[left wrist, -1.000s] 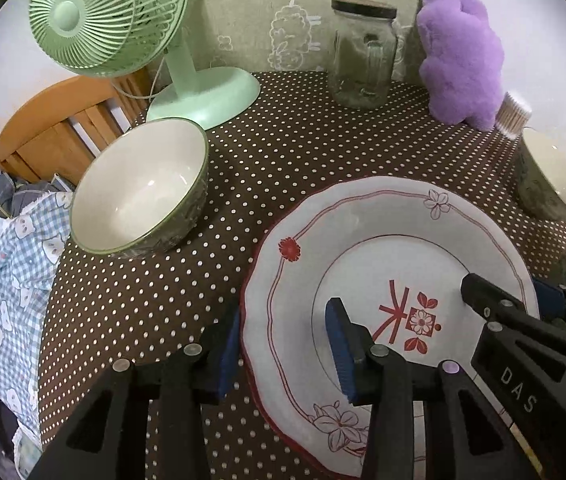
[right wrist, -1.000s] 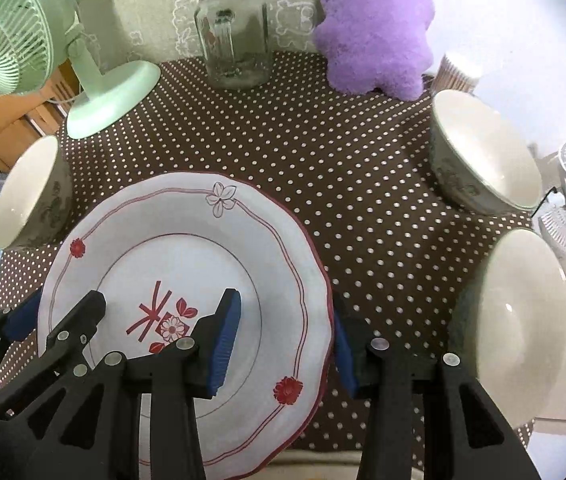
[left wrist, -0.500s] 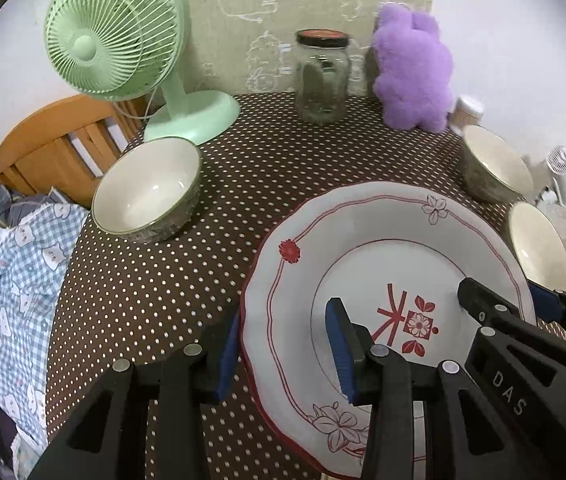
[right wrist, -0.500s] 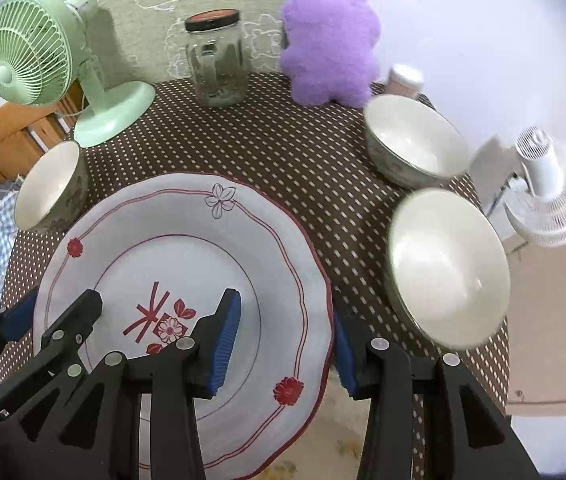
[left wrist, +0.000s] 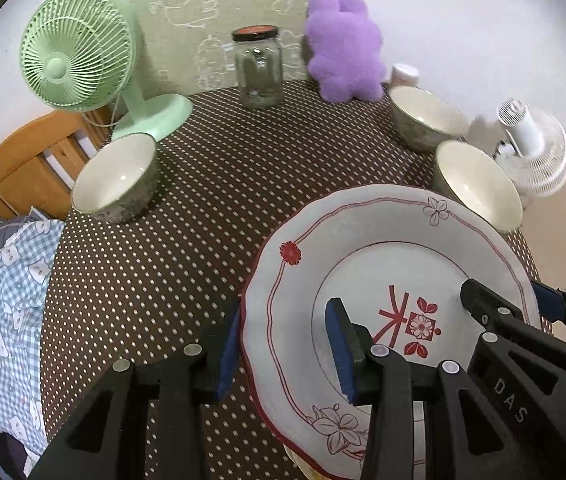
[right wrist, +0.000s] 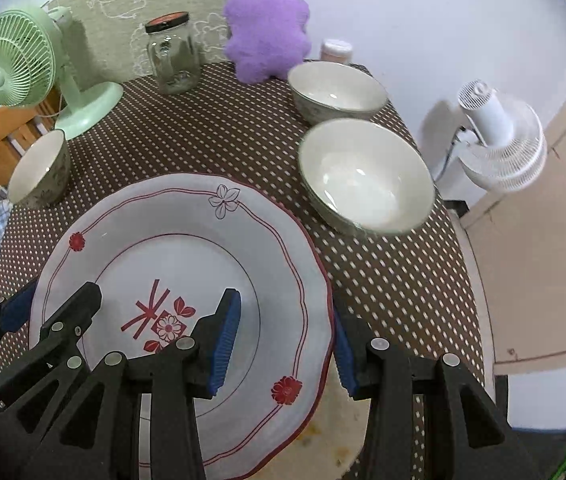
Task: Organize plates and bowls
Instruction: 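Lift the red-rimmed plate with both tools over the yellow-flower plate stack, then lower the red-rimmed plate onto the yellow-flower plates and open both tools, then move both tools to a large grey-green bowl and close on its rim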
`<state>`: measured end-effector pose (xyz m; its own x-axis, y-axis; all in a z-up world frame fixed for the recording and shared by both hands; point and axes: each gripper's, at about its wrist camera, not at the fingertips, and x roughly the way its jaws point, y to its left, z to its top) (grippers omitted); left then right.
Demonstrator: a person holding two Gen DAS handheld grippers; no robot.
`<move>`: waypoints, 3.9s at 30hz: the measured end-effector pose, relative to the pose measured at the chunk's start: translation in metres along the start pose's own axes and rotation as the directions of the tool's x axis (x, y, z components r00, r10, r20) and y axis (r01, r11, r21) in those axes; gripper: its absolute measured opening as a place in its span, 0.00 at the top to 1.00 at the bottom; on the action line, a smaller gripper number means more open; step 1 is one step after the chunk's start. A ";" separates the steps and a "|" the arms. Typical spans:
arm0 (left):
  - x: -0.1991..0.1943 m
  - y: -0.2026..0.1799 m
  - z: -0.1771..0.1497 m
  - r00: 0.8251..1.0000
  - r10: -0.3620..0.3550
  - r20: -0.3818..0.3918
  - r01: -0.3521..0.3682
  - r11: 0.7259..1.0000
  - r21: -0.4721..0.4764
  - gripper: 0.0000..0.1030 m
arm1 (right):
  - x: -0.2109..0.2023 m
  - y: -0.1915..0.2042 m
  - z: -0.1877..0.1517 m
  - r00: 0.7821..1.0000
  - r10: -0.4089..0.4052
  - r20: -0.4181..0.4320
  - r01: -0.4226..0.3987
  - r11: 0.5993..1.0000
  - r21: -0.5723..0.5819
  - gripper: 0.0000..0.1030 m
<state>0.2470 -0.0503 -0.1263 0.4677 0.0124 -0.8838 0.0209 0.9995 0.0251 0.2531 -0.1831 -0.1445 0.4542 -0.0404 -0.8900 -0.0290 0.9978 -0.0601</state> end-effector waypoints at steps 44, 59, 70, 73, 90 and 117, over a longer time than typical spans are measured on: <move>0.024 -0.057 -0.060 1.000 0.018 -0.016 -0.015 0.985 0.170 0.45 | 0.019 -0.048 -0.073 0.994 -0.038 -0.107 0.054 0.987 0.151 0.55; 0.020 -0.040 -0.050 1.000 0.018 -0.023 -0.016 0.993 0.117 0.25 | 0.022 -0.033 -0.061 0.997 -0.035 -0.067 0.040 0.997 0.069 0.71; -0.004 -0.019 -0.039 0.999 -0.041 -0.022 0.043 0.996 0.073 0.15 | 0.001 -0.035 -0.053 0.998 0.002 -0.066 0.006 0.994 0.113 0.57; -0.014 -0.010 -0.035 0.999 -0.049 -0.009 0.050 0.997 0.054 0.13 | -0.013 -0.032 -0.049 0.999 -0.007 -0.040 0.011 0.994 0.106 0.47; -0.062 -0.005 -0.004 0.993 -0.050 0.105 0.048 0.999 0.024 0.08 | -0.070 -0.034 -0.015 0.997 0.031 0.073 -0.040 0.992 0.122 0.39; 0.047 -0.127 0.097 0.999 0.009 0.046 -0.009 1.000 -0.003 0.14 | 0.038 -0.137 0.092 0.996 0.072 0.042 -0.075 0.995 0.059 0.39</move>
<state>0.3518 -0.1792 -0.1260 0.5080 0.0201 -0.8611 0.0137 0.9994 0.0314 0.3564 -0.3160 -0.1280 0.4882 0.0341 -0.8720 -0.0102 0.9994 0.0334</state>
